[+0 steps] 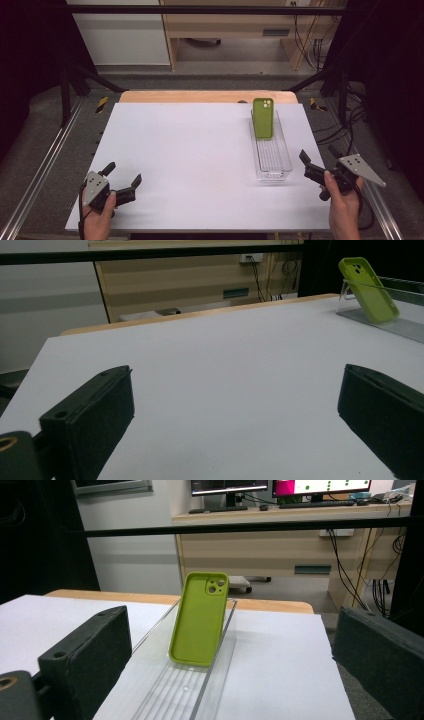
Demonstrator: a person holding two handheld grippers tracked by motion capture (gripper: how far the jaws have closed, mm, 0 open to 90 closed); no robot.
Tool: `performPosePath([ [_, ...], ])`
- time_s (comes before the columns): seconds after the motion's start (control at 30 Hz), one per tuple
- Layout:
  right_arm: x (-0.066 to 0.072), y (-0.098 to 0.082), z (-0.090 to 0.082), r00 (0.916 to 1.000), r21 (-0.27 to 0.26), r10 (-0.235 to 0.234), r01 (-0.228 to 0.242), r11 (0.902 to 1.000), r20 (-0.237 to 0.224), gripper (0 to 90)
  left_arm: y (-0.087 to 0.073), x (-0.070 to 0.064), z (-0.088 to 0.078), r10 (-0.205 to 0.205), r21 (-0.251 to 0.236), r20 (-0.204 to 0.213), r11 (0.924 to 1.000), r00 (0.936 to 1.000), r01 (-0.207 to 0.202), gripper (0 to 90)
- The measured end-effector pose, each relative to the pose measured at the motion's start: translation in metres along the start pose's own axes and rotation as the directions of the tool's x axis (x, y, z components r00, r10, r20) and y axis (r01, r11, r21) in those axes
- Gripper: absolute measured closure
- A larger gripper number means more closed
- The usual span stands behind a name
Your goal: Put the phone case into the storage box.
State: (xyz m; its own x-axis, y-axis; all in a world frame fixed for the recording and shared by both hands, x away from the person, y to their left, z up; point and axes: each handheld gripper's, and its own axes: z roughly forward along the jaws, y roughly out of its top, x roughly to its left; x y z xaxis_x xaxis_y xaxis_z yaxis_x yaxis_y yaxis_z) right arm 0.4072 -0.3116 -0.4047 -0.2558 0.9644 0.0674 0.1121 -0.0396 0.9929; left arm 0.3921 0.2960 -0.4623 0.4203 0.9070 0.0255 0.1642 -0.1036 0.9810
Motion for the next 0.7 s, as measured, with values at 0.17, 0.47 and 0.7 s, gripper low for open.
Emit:
performPosePath([
  [0.17, 0.003, -0.008, -0.001, 0.9998, -0.001, -0.018, 0.018, 0.9998, -0.008, 3.0, 0.000, 0.001, -0.001, -0.001, -0.003, -0.003, 1.0000, 1.0000, 0.001, 1.1],
  [0.47, 0.007, -0.022, 0.000, 0.9996, 0.006, -0.019, 0.019, 0.9998, -0.022, 3.1, 0.000, 0.002, -0.002, -0.003, -0.006, -0.006, 1.0000, 1.0000, 0.003, 1.1],
  [0.7, 0.012, -0.031, 0.001, 0.9992, 0.017, -0.016, 0.017, 0.9997, -0.036, 3.1, 0.001, 0.002, -0.002, 0.002, -0.004, -0.001, 1.0000, 1.0000, -0.002, 1.1],
])
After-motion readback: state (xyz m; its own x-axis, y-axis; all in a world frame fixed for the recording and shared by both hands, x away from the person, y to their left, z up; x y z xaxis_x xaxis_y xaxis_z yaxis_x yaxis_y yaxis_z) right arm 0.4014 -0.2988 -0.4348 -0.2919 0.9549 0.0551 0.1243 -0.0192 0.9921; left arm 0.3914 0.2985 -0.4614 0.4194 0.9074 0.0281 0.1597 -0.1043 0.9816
